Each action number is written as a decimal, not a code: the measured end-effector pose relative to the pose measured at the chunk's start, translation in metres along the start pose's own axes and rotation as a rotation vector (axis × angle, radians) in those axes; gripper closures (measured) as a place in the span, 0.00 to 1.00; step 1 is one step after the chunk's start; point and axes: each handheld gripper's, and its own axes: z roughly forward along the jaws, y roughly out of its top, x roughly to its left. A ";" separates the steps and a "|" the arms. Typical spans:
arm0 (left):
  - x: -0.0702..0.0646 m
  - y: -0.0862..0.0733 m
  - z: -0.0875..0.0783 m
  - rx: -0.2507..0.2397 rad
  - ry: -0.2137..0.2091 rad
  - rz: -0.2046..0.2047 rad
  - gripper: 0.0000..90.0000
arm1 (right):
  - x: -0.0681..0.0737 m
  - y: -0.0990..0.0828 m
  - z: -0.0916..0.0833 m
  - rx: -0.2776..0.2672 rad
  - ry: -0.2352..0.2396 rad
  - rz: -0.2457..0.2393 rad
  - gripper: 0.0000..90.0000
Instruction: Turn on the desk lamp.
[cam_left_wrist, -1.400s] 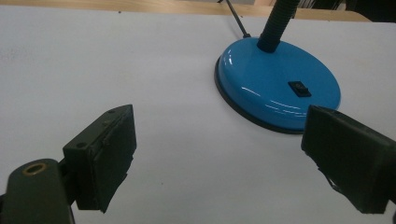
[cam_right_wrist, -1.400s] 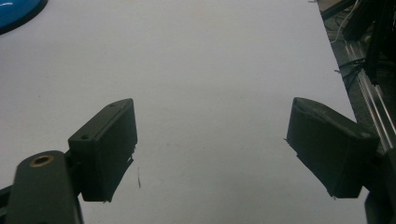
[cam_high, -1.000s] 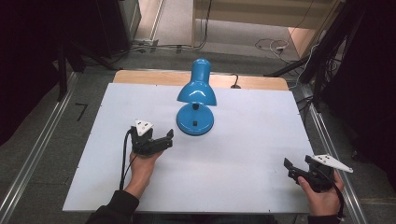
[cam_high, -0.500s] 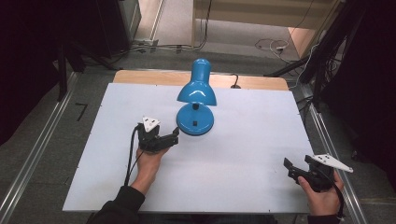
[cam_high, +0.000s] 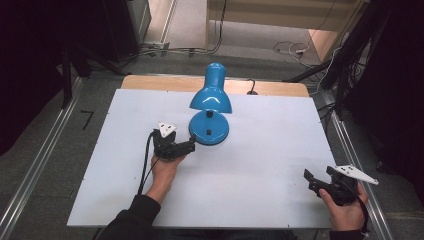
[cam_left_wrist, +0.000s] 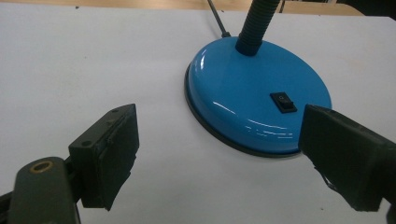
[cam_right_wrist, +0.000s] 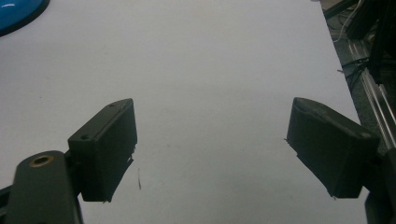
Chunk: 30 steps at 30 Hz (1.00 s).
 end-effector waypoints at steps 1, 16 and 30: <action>-0.001 0.000 0.001 0.001 -0.002 0.001 0.14 | 0.000 0.000 0.000 -0.002 0.001 -0.002 0.16; -0.013 0.004 0.014 0.001 -0.007 0.030 0.18 | 0.000 0.000 0.000 -0.002 0.002 -0.006 0.16; -0.023 0.011 0.025 -0.013 -0.027 0.049 0.31 | 0.000 0.000 -0.001 -0.004 0.007 -0.003 0.16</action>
